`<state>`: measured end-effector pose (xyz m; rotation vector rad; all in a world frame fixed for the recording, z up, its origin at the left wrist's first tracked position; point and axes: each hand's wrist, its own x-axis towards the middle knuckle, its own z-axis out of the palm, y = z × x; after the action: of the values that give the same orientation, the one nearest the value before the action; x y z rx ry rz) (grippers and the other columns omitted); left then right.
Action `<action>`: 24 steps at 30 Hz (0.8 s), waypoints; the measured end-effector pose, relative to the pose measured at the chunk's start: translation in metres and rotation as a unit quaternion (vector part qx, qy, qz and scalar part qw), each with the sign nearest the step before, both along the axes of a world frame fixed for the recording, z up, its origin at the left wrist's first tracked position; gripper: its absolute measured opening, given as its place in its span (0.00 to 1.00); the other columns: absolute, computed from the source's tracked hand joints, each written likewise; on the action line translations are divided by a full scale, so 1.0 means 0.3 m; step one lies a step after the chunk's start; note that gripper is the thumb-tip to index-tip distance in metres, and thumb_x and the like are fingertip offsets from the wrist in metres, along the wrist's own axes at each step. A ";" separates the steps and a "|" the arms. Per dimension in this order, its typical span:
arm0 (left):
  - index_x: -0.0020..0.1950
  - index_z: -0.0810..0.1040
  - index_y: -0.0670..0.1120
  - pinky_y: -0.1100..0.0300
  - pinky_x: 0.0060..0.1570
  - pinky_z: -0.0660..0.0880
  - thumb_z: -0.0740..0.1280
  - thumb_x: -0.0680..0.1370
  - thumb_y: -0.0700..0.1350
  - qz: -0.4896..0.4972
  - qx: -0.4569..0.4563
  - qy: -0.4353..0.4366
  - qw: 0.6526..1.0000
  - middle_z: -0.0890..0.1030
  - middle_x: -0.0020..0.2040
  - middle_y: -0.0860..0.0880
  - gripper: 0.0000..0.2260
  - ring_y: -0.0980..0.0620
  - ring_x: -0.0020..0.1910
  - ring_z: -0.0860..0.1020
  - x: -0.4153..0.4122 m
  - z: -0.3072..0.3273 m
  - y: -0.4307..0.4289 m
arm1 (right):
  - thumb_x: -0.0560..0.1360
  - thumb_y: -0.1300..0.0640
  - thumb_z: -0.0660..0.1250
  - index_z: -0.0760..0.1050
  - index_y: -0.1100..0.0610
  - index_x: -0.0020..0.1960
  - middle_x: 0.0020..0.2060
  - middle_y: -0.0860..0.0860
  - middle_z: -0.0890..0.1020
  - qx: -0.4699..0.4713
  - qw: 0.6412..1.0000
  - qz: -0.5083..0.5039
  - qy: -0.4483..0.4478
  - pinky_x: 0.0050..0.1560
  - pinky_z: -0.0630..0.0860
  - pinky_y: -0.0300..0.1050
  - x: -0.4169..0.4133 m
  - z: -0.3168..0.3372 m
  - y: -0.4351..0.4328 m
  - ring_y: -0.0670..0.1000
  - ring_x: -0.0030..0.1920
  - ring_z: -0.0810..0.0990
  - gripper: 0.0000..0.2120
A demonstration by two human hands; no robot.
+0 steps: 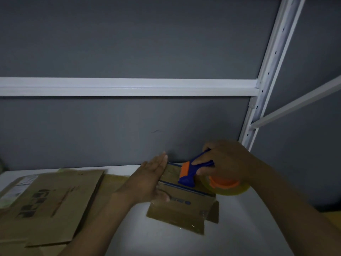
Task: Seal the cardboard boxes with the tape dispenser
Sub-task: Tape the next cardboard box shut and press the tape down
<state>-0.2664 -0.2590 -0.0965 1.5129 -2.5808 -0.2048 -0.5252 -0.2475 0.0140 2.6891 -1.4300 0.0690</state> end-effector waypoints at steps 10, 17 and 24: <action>0.78 0.56 0.48 0.50 0.74 0.58 0.61 0.66 0.77 -0.045 -0.044 0.018 0.998 0.60 0.77 0.47 0.50 0.46 0.75 0.60 -0.037 -0.041 -0.054 | 0.74 0.34 0.60 0.74 0.37 0.64 0.53 0.45 0.74 -0.007 1.000 0.007 0.018 0.39 0.59 0.38 0.034 -0.001 -0.015 0.44 0.46 0.68 0.20; 0.77 0.58 0.53 0.55 0.66 0.59 0.58 0.66 0.77 -0.041 -0.031 0.053 0.997 0.68 0.73 0.47 0.46 0.45 0.68 0.66 0.033 -0.072 -0.056 | 0.75 0.37 0.61 0.71 0.38 0.66 0.58 0.43 0.73 0.019 0.999 0.009 -0.032 0.41 0.59 0.27 -0.043 0.003 0.007 0.41 0.51 0.68 0.21; 0.72 0.43 0.74 0.56 0.69 0.59 0.56 0.65 0.80 -0.026 -0.024 0.054 0.998 0.65 0.73 0.51 0.40 0.52 0.69 0.61 0.163 -0.071 -0.068 | 0.75 0.36 0.60 0.69 0.36 0.67 0.62 0.42 0.70 0.004 0.999 -0.007 -0.033 0.48 0.62 0.34 -0.079 -0.040 0.032 0.42 0.56 0.68 0.21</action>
<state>-0.2176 -0.2795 -0.1179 1.3801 -2.5240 -0.2230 -0.5491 -0.2380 0.0019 2.7073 -1.4689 0.1535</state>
